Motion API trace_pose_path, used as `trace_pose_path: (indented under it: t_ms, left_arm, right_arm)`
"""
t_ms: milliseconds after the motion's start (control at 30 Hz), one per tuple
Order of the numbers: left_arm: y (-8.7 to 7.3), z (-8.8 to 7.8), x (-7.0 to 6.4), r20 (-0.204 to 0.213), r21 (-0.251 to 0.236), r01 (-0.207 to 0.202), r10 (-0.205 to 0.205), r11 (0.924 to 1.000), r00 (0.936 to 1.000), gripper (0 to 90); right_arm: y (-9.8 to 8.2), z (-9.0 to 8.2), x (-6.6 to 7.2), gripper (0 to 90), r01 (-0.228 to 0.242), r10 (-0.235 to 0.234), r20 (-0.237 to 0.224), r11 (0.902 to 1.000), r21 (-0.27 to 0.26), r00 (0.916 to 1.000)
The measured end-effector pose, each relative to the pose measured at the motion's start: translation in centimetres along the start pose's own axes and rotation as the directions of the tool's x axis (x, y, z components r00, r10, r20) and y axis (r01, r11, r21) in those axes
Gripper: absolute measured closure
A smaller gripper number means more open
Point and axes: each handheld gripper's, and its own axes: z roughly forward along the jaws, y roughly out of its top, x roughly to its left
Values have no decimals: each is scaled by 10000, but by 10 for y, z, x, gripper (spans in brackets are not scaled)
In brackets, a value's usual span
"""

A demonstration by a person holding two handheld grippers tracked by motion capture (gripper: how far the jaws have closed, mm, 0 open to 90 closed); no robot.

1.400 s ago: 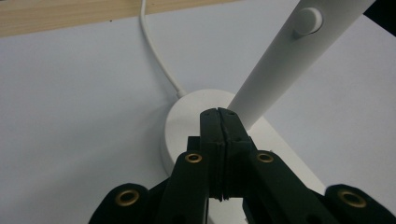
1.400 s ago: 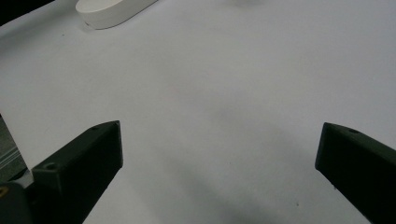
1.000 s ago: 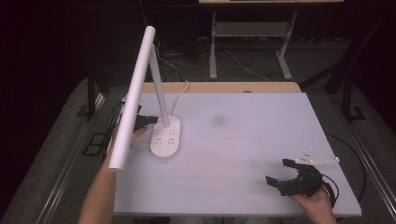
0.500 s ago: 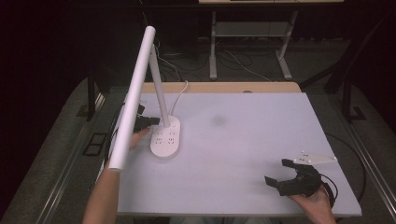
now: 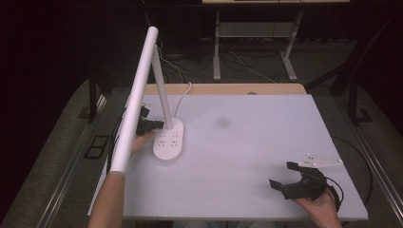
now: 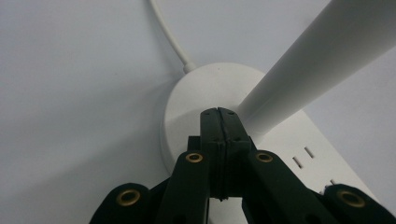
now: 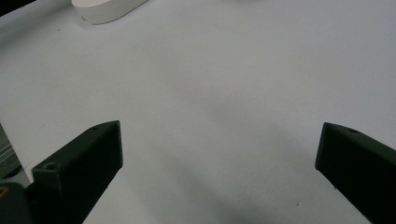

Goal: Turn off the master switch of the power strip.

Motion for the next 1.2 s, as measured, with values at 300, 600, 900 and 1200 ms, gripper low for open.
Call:
trace_pose_path:
  t_ms: [300,600,900,1200]
  left_arm:
    - [0,3,-1,187,79,160,-161,9998,9997,898]
    - [0,5,1,319,21,734,-734,9973,9968,900]
    - [0,6,2,239,-161,988,-984,9950,9949,900]
    - [0,7,2,163,-142,1228,-1226,9923,9923,900]
  right_arm:
    - [0,0,0,3,-33,33,1,10000,14,10000]
    - [0,0,1,3,26,-26,-20,9999,97,10000]
    - [0,0,2,3,92,-91,-67,9999,97,9999]
    - [-1,-3,2,3,68,-68,-61,10000,39,10000]
